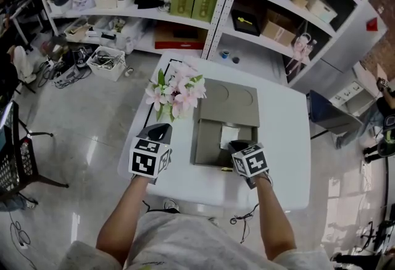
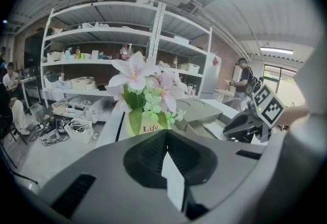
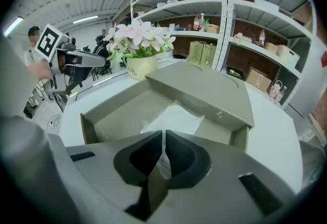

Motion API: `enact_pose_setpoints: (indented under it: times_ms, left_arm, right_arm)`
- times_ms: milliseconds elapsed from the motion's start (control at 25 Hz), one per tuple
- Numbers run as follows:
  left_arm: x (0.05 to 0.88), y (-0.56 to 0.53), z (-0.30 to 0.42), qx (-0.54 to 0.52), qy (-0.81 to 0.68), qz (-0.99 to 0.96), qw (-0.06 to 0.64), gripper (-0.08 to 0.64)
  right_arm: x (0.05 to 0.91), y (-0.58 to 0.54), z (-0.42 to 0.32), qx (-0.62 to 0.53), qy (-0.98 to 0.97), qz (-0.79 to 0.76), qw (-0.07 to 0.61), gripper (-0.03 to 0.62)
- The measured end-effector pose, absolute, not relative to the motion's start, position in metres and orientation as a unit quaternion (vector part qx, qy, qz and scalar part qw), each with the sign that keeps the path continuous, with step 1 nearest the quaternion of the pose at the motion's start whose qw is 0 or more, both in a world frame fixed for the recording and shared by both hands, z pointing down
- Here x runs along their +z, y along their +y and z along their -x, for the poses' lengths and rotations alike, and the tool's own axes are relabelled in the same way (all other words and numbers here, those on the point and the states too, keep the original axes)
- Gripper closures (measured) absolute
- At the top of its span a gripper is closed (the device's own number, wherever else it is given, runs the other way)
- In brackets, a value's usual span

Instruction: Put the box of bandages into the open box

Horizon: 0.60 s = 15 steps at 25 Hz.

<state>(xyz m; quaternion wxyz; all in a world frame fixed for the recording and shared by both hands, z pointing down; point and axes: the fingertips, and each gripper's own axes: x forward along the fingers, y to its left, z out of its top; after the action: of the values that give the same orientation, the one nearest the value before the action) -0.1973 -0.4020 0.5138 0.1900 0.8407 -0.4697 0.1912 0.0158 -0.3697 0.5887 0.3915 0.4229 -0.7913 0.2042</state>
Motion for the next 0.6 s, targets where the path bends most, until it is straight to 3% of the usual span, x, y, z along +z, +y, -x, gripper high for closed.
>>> enact_pose_setpoints:
  times_ms: [600]
  left_arm:
    - [0.512,-0.391,0.191,0.197,-0.467,-0.841,0.187,0.557]
  right_arm:
    - [0.575,-0.365,-0.016,0.213,-0.799,-0.431,0.361,0.535]
